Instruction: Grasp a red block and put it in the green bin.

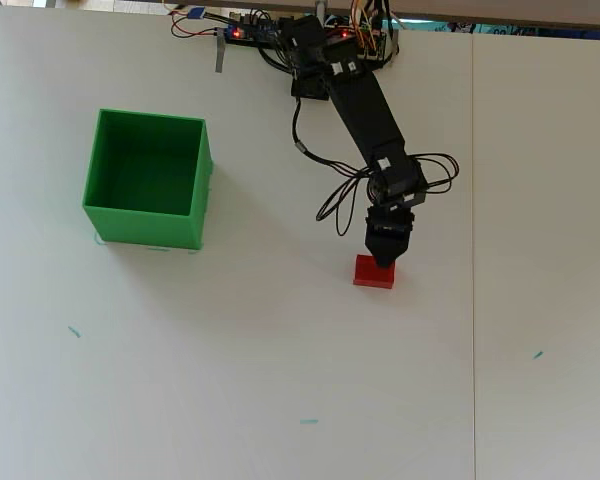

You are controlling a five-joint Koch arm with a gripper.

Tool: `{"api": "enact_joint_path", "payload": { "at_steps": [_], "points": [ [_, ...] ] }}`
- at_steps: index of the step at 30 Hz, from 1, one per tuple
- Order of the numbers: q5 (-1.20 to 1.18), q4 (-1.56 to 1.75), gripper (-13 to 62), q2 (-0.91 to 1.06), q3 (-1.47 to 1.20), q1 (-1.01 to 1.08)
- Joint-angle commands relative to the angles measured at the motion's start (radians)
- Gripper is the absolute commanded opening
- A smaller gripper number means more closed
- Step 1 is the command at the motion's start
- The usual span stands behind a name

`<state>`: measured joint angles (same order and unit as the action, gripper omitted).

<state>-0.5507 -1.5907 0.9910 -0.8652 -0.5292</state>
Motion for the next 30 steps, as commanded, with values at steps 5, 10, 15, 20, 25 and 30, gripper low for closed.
{"api": "enact_joint_path", "payload": {
  "at_steps": [5, 10, 15, 20, 25, 30],
  "points": [
    [0.003, -0.003, 36.7, -0.054, 0.147, -0.046],
    [0.003, -0.003, 36.7, -0.118, 0.202, -0.054],
    [0.005, -0.003, 36.7, -0.150, 0.262, -0.011],
    [0.012, -0.003, 36.7, -0.170, 0.272, 0.037],
    [0.020, -0.003, 36.7, -0.192, 0.273, 0.043],
    [0.054, -0.005, 36.6, -0.221, 0.272, 0.028]
  ]
}}
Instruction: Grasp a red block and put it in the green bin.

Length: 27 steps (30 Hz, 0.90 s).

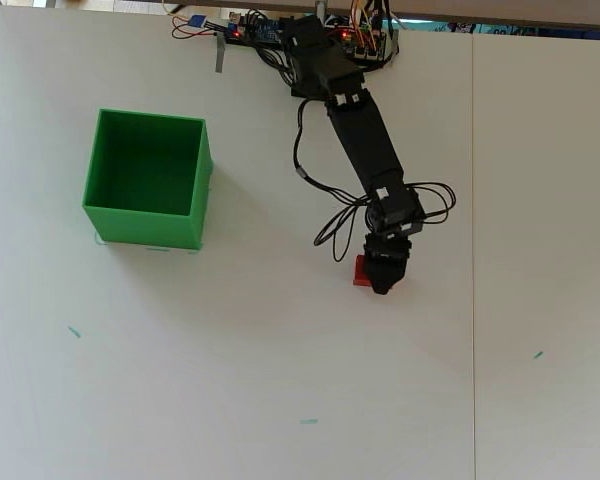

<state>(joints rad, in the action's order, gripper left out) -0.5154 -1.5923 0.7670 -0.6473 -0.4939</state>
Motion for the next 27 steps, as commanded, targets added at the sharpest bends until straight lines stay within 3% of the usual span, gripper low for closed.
{"api": "enact_joint_path", "payload": {
  "at_steps": [1, 27],
  "points": [
    [0.028, -0.002, 36.5, 0.000, 0.055, -0.014],
    [0.089, 0.067, 35.6, -0.066, 0.060, -0.037]
  ]
}}
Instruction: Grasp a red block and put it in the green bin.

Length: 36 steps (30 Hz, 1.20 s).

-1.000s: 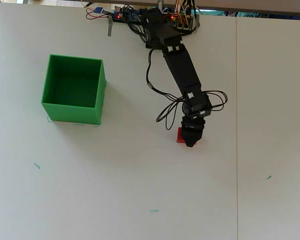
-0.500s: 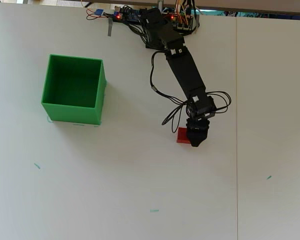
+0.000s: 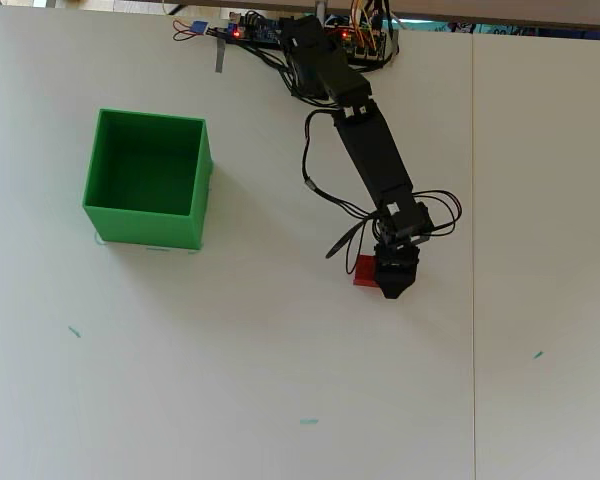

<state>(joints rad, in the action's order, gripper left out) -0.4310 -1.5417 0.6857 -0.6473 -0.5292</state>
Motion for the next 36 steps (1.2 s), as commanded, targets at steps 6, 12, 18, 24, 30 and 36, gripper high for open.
{"api": "enact_joint_path", "payload": {
  "at_steps": [6, 12, 18, 24, 30, 36],
  "points": [
    [0.037, 0.017, 35.2, 0.014, 0.064, 0.011],
    [0.138, 0.023, 34.5, -0.015, 0.063, 0.029],
    [0.172, 0.023, 34.7, -0.015, 0.063, 0.034],
    [0.172, 0.026, 34.7, -0.017, 0.060, 0.032],
    [0.164, 0.043, 25.1, -0.021, 0.049, 0.048],
    [0.141, 0.049, 3.6, -0.021, 0.046, 0.071]
  ]
}}
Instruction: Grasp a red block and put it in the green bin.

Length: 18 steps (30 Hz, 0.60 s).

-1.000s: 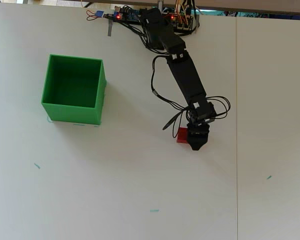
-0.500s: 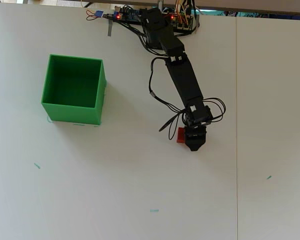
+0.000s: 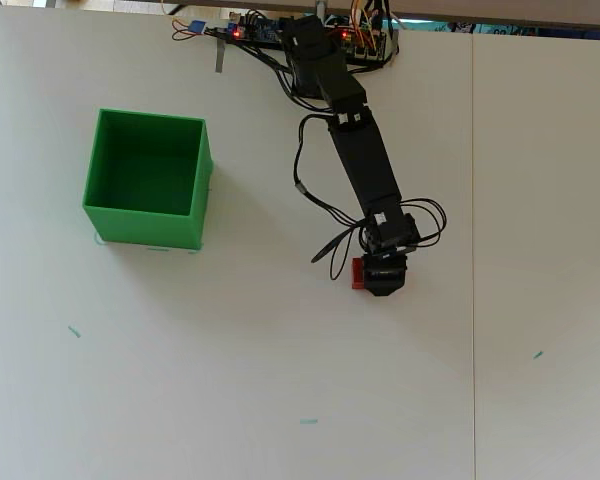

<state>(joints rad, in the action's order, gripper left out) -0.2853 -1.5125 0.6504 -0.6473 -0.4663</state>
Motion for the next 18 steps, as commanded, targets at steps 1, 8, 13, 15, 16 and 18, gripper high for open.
{"api": "enact_joint_path", "payload": {
  "at_steps": [1, 8, 13, 15, 16, 18],
  "points": [
    [-0.006, 0.020, 3.6, 0.015, 0.046, 0.008],
    [-0.014, 0.020, 3.6, 0.100, 0.048, 0.026],
    [-0.014, 0.018, 3.6, 0.291, 0.048, 0.051],
    [-0.018, 0.017, 3.6, 0.365, 0.048, 0.057],
    [-0.023, 0.018, 3.6, 0.437, 0.048, 0.075],
    [-0.028, 0.018, 3.6, 0.515, 0.048, 0.100]
  ]
}}
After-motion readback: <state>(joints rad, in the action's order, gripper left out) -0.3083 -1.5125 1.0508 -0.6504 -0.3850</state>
